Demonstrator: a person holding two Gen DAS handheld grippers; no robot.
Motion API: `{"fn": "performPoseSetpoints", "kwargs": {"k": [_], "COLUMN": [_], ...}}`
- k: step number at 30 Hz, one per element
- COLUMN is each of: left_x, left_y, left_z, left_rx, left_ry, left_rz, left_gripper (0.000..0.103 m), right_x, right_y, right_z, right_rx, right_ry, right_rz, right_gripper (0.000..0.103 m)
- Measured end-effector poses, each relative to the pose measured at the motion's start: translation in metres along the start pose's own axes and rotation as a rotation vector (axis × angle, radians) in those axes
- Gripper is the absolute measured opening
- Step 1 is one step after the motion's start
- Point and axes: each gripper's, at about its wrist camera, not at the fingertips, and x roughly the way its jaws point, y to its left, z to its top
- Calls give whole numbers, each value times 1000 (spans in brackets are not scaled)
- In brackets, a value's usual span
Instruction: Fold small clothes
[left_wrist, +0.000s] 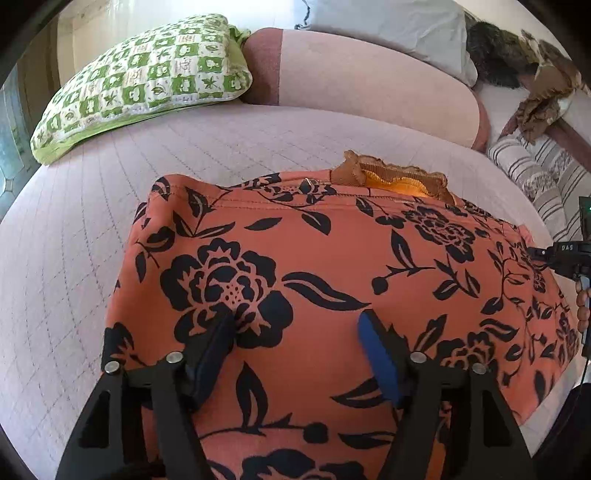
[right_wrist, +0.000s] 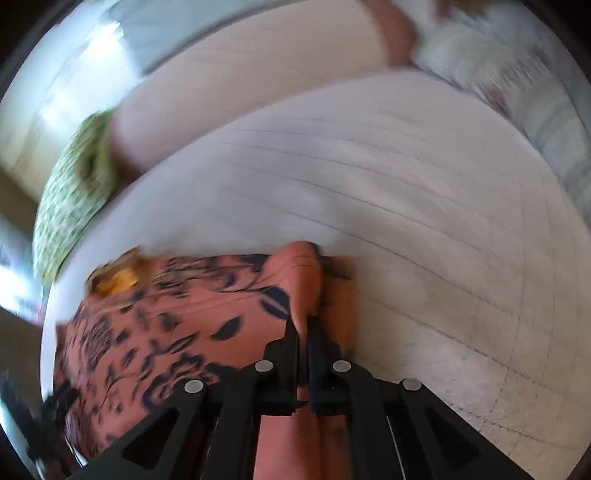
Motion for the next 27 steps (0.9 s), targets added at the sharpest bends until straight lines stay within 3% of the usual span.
{"fn": "performPoseSetpoints", "kwargs": {"k": [2,4,6,11,13,15,16,17,18,23,26,27], "left_x": [-2,-5,-11,-17,-13,-9,-8,-8,-7,-6,-2,-3], "left_y": [-2,1,6,12,13,15,16,16,16,17,16,16], "left_z": [2,3,4,3,3,2,2,2,2,1,1,2], "left_rx": [11,2,-24,-39,-38,-44,-44,-43,-40,-29,-20,-20], "left_ry": [4,14,1,-4,4,12,12,9,6,-7,-8,0], "left_rz": [2,-9,-18,-15,-16,-15,-17,-17,-17,-24,-19,-20], "left_gripper": [71,71,71,71,71,71,71,71,71,71,71,71], "right_x": [-15,-30,-42,-48,-38,-10,-5,-6,-7,-45,4,1], "right_y": [-3,-10,-19,-23,-15,-3,1,8,10,19,-11,-23], "right_z": [-2,-4,-7,-6,0,1,1,3,5,13,6,4], "right_rx": [16,53,81,43,-4,-46,-61,-86,-75,-82,19,81], "right_ry": [-40,-68,-83,-47,-23,63,66,70,89,-52,93,57], "right_rz": [53,35,26,137,132,78,66,72,93,114,94,162], "right_gripper": [13,31,60,63,66,70,69,47,10,10,13,15]}}
